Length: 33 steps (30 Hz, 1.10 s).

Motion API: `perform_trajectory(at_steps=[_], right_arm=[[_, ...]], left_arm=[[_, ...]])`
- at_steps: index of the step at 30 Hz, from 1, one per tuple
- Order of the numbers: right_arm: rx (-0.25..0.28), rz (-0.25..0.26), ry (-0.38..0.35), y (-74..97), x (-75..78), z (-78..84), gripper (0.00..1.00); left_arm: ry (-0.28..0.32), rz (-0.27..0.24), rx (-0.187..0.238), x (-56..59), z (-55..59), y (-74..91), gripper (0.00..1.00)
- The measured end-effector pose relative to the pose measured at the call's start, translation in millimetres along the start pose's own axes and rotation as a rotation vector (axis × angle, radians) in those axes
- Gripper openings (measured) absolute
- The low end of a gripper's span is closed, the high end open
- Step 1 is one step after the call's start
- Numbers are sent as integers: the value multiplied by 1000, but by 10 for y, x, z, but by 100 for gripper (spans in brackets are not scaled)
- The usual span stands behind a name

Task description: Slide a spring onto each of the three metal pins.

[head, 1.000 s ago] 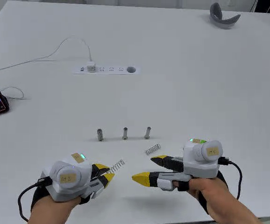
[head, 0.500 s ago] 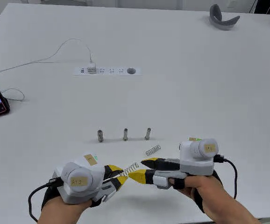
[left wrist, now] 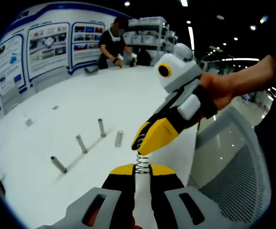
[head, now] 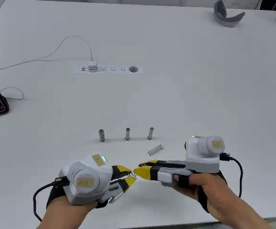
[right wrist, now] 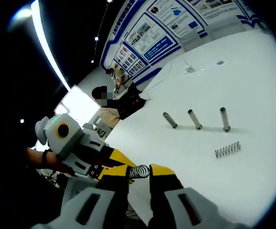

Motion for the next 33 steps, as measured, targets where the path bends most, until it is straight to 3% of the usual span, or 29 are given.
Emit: perform_trajectory(at_steps=[22,33], right_arm=[[-6,-9,7,16,-83,-46,16],[6,-17,69,132,-158,-246,13]], left_arm=[[-63,32,-16,10,-73,4,10],[-83,66,24,-5,-263,-8,10]])
Point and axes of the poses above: the centre of the closed fingertips' face, and the gripper's own axes: y roughly backward along the fingers, x roughly to its right, z roughly out of its underside, the point moved 3 cm from there along y, roughly backward along the fingers, and after that the axes turned 9 degrees about z, right-handed, at the moved point
